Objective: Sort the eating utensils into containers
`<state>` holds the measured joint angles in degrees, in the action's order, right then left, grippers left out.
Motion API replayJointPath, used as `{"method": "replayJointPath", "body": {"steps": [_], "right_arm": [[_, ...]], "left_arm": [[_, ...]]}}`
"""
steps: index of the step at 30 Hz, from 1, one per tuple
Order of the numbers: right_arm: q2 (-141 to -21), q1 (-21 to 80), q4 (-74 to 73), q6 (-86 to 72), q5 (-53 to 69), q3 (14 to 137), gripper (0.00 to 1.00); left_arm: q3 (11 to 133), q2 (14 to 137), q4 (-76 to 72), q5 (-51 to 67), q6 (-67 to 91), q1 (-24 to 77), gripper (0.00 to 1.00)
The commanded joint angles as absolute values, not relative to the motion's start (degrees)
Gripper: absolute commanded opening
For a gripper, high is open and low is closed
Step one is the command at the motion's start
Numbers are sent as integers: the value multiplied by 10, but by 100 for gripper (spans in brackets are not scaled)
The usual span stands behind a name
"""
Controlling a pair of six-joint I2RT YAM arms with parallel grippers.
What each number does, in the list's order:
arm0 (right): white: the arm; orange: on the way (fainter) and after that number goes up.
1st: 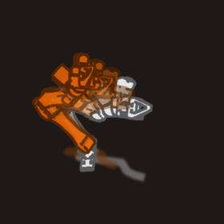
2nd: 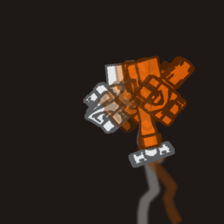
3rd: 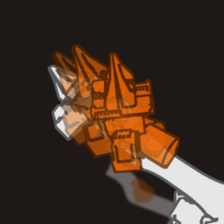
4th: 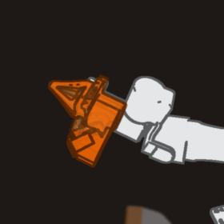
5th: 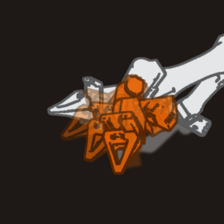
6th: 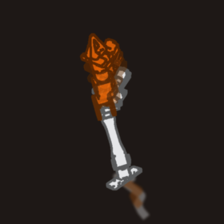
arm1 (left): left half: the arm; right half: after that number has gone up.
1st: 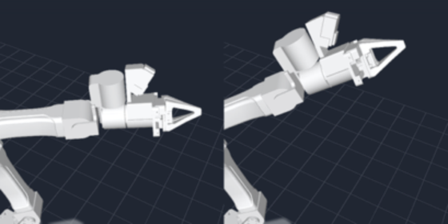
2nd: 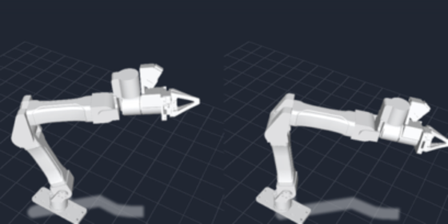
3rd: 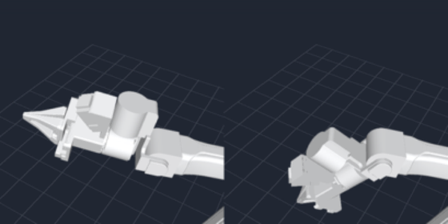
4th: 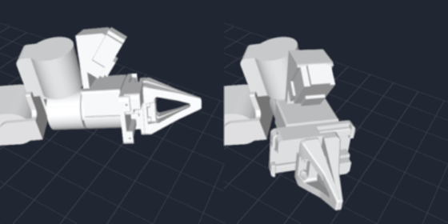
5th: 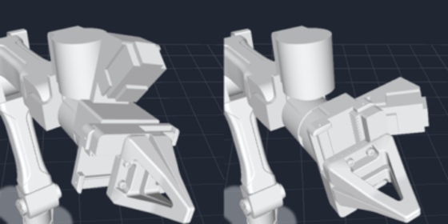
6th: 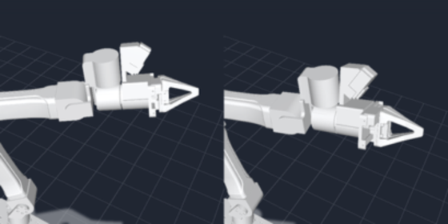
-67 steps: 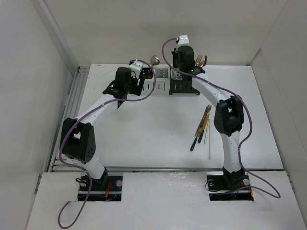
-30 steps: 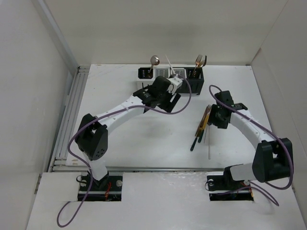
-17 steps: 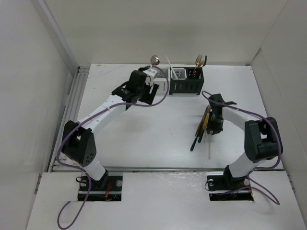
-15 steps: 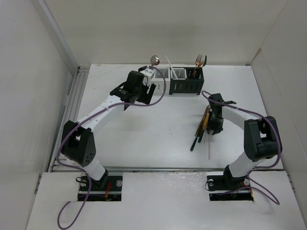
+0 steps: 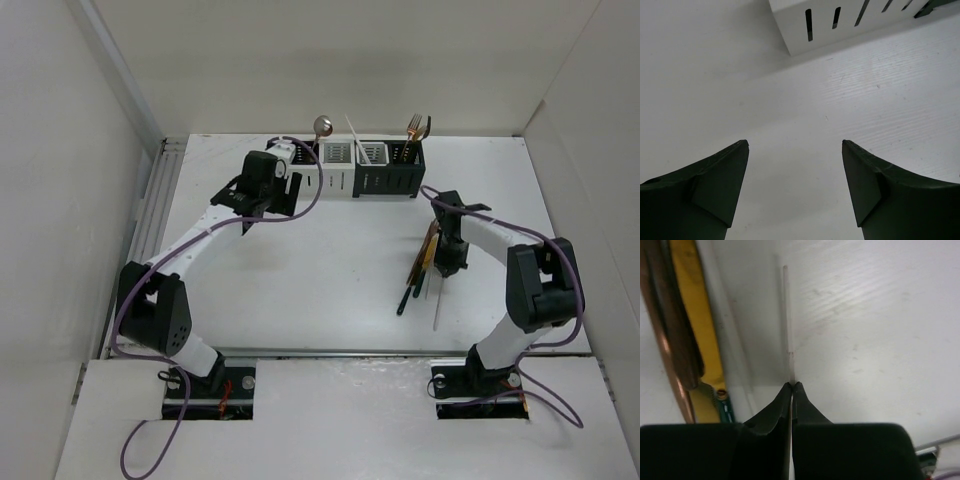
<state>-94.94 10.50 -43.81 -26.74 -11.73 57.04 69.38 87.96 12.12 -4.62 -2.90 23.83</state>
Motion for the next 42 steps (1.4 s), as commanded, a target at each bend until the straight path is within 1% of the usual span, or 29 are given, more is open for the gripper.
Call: {"method": "replayJointPath", "body": {"steps": [1,2,3,4,6,7,9,10,11,14,15,17,18,22,24,25,26,28,32,37,39,41,42], "right_arm": [[-901,97,-503,-286,-222,633,0],[-870,97,-511,-277,-228,650,0],[-858,97,-520,-277,-258,671,0],[-849,105,-555,-270,-277,726,0],[-849,110,-596,-252,-311,796,0],[-849,119,-612,-244,-339,869,0],[-849,137,-602,-217,-357,934,0],[-849,147,-581,-207,-357,960,0],[-859,165,-538,-196,-357,1012,0],[-906,206,-448,-146,-339,1080,0],[-920,216,-375,-132,-339,1110,0],[-968,234,-305,-92,-321,1135,0],[-985,248,-247,-79,-312,1158,0],[-1075,275,-102,-28,-307,1172,0],[-1111,275,-77,-22,-292,1192,0],[-1131,275,-72,-22,-292,1221,0],[-1166,275,-63,-22,-292,1232,0],[-1193,275,-45,-9,-300,1241,0],[-1221,275,22,-9,-289,1195,0],[-1237,281,27,-9,-289,1128,0],[-1231,287,22,-9,-266,1096,0],[-1207,293,6,-9,-253,1080,30],[-1183,299,-2,-9,-253,1065,58]], "left_arm": [[686,848,97,-56,-30,242,73],[680,848,91,-56,-30,242,73],[680,848,91,-56,-30,242,73],[680,848,91,-56,-36,242,73],[680,848,91,-63,-36,242,73],[680,848,91,-63,-36,236,73],[680,848,97,-63,-36,236,73],[680,848,97,-63,-36,231,73],[685,854,102,-63,-36,231,73],[705,866,121,-69,-36,226,73],[710,866,127,-69,-36,226,73],[722,880,143,-74,-36,226,73],[734,880,143,-74,-36,221,73],[755,901,164,-85,-36,214,73],[763,907,171,-85,-31,208,73],[768,912,171,-85,-31,208,73],[768,912,177,-85,-31,203,73],[773,918,177,-85,-31,203,73],[773,918,177,-80,-25,203,73],[773,918,177,-80,-25,198,73],[768,918,177,-80,-25,198,73],[768,918,177,-80,-25,198,73],[768,918,177,-75,-25,198,73]]}}
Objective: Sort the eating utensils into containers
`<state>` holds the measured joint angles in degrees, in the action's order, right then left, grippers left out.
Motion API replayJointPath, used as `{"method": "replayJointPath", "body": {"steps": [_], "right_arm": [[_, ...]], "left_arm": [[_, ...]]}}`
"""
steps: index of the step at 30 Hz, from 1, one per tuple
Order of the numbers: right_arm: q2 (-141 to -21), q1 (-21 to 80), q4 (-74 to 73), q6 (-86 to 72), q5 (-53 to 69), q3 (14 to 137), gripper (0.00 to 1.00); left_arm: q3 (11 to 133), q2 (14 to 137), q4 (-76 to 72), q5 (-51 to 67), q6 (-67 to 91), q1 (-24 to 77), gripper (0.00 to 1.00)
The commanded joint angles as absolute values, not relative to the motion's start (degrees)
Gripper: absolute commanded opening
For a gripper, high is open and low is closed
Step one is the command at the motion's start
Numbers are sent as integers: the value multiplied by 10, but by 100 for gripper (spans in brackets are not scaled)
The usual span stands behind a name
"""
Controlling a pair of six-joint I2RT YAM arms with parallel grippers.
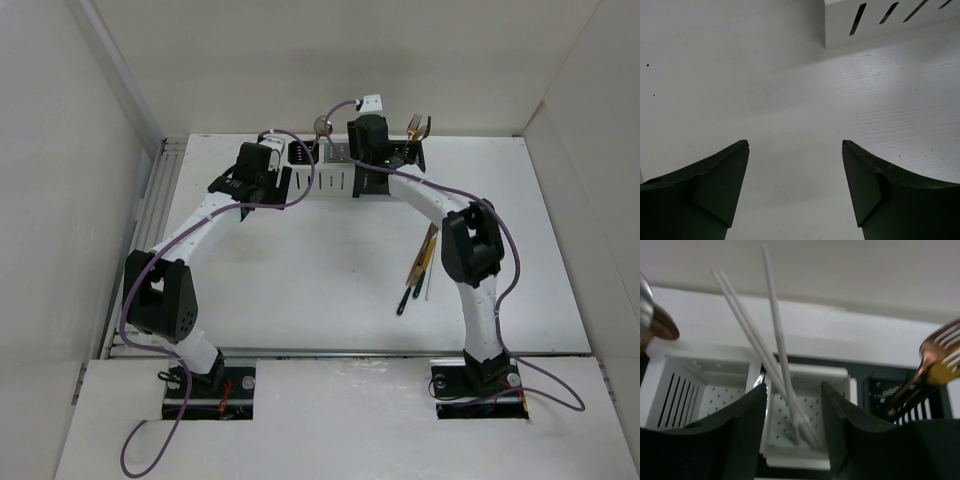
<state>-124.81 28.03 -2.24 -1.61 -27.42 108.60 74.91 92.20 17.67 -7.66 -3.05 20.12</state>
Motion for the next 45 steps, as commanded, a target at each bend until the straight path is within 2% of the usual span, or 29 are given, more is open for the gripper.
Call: {"method": "replayJointPath", "body": {"steps": [1,2,4,7,8,9,11,12,14,18,21,26,34,39,43,44,45], "right_arm": [[-1183,299,-2,-9,-259,1058,58],[-1153,299,-10,-9,-271,1051,70],[-1119,299,-41,-23,-322,1040,81],[-1037,282,-114,-57,-312,1028,83],[-1001,272,-183,-71,-289,1028,81],[-986,259,-221,-103,-260,1016,68],[-964,216,-330,-142,-166,965,53],[-957,202,-361,-180,-139,939,41],[-948,171,-402,-219,-86,832,34],[-904,129,-382,-293,-50,661,37],[-869,108,-353,-327,-50,602,34],[-883,103,-342,-321,-56,584,24],[-931,98,-342,-315,-74,568,24],[-962,98,-354,-303,-109,598,23],[-983,98,-354,-292,-114,604,24],[-983,98,-354,-285,-114,604,30],[-990,98,-359,-279,-119,609,33]], "left_arm": [[768,918,177,-75,-25,198,73],[768,918,177,-75,-25,198,73],[768,918,177,-62,-25,198,73],[768,911,177,-56,-25,198,73],[762,911,171,-56,-25,198,73],[762,905,171,-56,-25,198,73],[750,899,166,-56,-20,198,73],[750,899,160,-56,-20,198,73],[733,894,160,-51,-15,198,73],[716,882,155,-33,-9,198,73],[701,868,143,-33,-9,198,73],[677,843,131,-33,-9,198,73],[651,826,131,-33,-4,198,73],[651,826,131,-38,-4,198,73],[651,826,131,-38,-4,198,73],[651,826,131,-38,-4,198,73],[651,826,131,-38,-4,198,73]]}}
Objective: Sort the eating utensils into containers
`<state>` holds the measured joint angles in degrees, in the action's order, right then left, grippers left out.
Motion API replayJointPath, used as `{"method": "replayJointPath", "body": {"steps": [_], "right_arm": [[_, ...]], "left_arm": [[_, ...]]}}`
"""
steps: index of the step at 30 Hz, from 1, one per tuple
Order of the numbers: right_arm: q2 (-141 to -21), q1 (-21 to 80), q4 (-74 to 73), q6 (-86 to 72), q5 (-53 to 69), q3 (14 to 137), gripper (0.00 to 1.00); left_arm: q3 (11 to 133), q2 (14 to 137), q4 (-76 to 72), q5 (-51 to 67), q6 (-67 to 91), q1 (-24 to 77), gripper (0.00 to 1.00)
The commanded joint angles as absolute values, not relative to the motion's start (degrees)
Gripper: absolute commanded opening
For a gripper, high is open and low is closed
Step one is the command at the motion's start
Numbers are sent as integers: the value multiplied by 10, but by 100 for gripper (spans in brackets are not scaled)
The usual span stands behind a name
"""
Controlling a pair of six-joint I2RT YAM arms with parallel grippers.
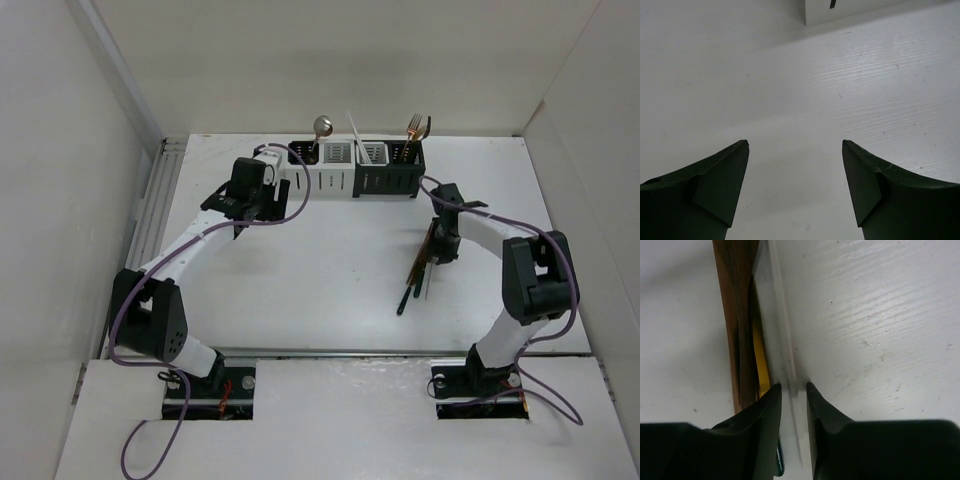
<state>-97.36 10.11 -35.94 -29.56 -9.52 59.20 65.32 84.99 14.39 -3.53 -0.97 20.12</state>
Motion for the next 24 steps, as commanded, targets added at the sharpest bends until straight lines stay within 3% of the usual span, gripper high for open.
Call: {"method": "replayJointPath", "body": {"steps": [1,4,5,10,16,18,24], "right_arm": [[-991,98,-359,-279,-120,616,33],[-997,98,-367,-267,-120,622,2],[-997,98,-367,-267,-130,622,0],[-947,86,-395,-266,-197,635,0],[-836,112,-405,-198,-300,799,0],[-830,153,-361,-165,-331,864,0],[-903,234,-27,-24,-314,932,0]], "left_arm": [[651,826,131,-38,-4,198,73],[656,826,131,-43,-4,198,73],[657,826,131,-43,-4,198,73],[657,826,131,-48,-4,198,73],[669,838,136,-54,-9,198,73],[682,845,136,-54,-9,198,73],[716,877,153,-54,-19,198,73]]}}
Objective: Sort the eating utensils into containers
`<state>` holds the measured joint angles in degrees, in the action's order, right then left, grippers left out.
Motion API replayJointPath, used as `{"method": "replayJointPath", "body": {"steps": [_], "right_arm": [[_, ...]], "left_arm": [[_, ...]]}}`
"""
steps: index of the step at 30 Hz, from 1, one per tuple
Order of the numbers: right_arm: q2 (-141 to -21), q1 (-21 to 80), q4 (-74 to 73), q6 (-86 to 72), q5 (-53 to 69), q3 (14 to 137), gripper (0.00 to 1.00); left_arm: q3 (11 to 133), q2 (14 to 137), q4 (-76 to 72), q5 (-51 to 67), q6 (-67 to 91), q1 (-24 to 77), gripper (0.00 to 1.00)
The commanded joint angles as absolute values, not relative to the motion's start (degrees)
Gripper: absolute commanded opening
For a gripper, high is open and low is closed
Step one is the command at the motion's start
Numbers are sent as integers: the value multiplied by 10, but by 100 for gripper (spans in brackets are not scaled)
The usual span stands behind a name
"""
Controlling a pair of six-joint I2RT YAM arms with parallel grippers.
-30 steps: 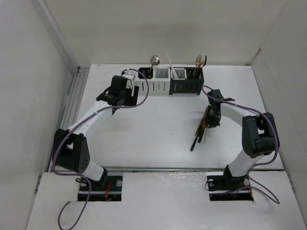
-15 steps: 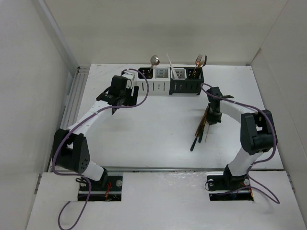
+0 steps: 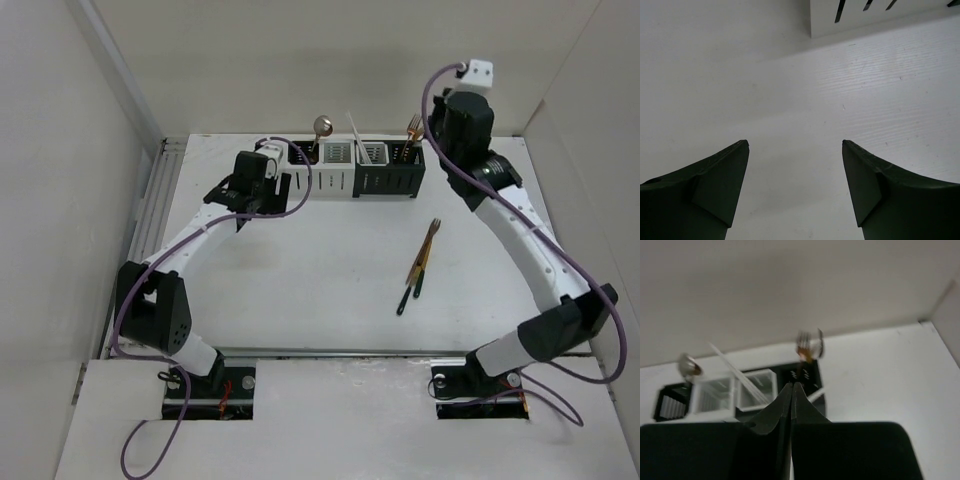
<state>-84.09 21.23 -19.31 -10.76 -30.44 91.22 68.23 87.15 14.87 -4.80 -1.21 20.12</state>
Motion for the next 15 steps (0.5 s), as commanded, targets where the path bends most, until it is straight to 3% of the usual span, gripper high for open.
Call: {"method": "replayJointPath", "body": {"steps": [1,4,8,12,15], "right_arm": [[-930,240,-12,-24,-287,994,0],[-1084,251,5,-17,-251,1123,0],[-1181,258,17,-11,-218,1220,0],[-1230,270,17,-11,-242,1221,0],[-1178,270,17,-29,-247,1145,0]], "left_arm": [[728,884,161,-54,-19,198,73],[743,897,176,-65,-25,198,73],[761,910,190,-71,-25,198,73],[772,916,204,-77,-25,198,73],[772,916,204,-83,-25,198,73]]}}
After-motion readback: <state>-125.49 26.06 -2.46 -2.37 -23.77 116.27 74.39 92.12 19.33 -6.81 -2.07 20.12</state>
